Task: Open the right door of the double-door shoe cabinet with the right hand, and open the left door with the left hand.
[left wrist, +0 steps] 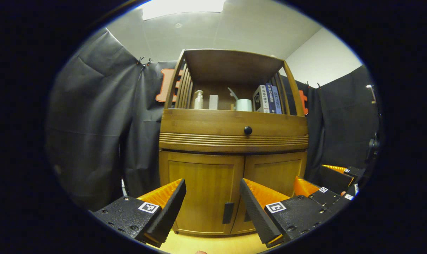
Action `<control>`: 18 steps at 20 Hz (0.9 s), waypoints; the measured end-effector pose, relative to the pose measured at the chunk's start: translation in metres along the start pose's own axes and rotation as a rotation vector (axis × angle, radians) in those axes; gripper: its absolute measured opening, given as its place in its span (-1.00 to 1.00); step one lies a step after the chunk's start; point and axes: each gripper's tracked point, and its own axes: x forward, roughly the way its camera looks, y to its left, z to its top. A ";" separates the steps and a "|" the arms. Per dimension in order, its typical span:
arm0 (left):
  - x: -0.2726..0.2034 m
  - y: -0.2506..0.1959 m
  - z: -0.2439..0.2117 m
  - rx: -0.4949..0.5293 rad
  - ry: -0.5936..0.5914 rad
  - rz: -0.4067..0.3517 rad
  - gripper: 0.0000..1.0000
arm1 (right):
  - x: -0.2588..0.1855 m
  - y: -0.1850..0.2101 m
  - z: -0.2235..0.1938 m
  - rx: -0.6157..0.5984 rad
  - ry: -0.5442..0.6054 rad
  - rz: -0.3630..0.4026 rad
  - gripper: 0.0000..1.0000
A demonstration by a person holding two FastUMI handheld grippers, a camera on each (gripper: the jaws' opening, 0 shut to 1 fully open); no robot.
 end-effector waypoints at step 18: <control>-0.039 0.103 -0.008 0.099 0.060 0.272 0.83 | 0.114 0.077 -0.158 0.111 0.431 0.075 -0.15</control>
